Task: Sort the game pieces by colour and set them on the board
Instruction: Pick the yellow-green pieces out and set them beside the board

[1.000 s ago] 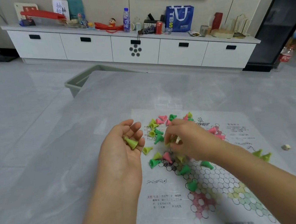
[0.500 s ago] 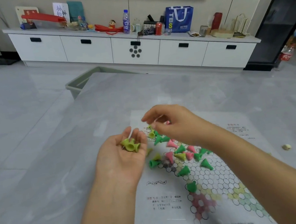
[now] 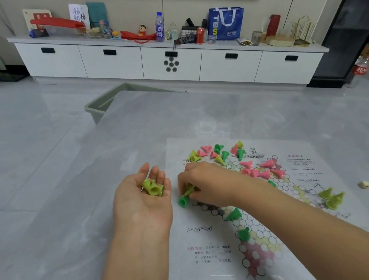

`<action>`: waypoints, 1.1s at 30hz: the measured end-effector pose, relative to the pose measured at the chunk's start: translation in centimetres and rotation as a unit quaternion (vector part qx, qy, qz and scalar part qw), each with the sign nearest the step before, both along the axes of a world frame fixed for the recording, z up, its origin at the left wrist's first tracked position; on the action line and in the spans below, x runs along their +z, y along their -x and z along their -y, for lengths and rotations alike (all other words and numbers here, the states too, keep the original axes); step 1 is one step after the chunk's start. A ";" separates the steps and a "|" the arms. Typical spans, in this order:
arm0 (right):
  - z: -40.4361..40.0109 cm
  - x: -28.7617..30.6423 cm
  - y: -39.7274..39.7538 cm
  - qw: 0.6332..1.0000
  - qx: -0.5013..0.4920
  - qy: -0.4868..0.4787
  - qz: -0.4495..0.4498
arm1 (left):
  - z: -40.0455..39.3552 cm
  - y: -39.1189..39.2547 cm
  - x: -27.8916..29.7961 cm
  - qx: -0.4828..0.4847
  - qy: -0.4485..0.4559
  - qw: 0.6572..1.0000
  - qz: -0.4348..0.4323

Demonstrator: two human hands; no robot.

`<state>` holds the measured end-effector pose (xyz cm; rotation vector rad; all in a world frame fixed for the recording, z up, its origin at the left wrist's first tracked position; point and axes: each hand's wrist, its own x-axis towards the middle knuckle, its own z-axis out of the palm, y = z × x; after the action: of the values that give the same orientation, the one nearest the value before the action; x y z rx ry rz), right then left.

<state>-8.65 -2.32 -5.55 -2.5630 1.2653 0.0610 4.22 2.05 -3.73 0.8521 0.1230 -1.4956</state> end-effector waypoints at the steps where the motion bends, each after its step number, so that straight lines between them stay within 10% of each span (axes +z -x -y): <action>1: -0.1 0.2 0.2 1.000 -0.007 -0.005 0.010 | 0.0 0.0 0.0 0.003 -0.003 1.000 0.003; 8: -3.0 4.8 2.7 0.934 -0.128 -0.090 0.321 | -0.3 2.6 -0.3 -0.054 0.006 0.998 -0.010; 20: -8.1 5.2 7.9 0.870 -0.190 -0.033 0.454 | -2.4 6.6 0.0 -0.297 0.051 0.946 -0.122; 33: -9.6 0.6 21.7 0.693 -0.486 0.166 0.506 | -2.6 8.6 -0.7 -0.305 0.106 0.933 0.158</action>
<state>-30.34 7.25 -4.91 -1.2305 1.8825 -1.6242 -4.37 4.61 -4.47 0.9907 -0.5841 -1.8745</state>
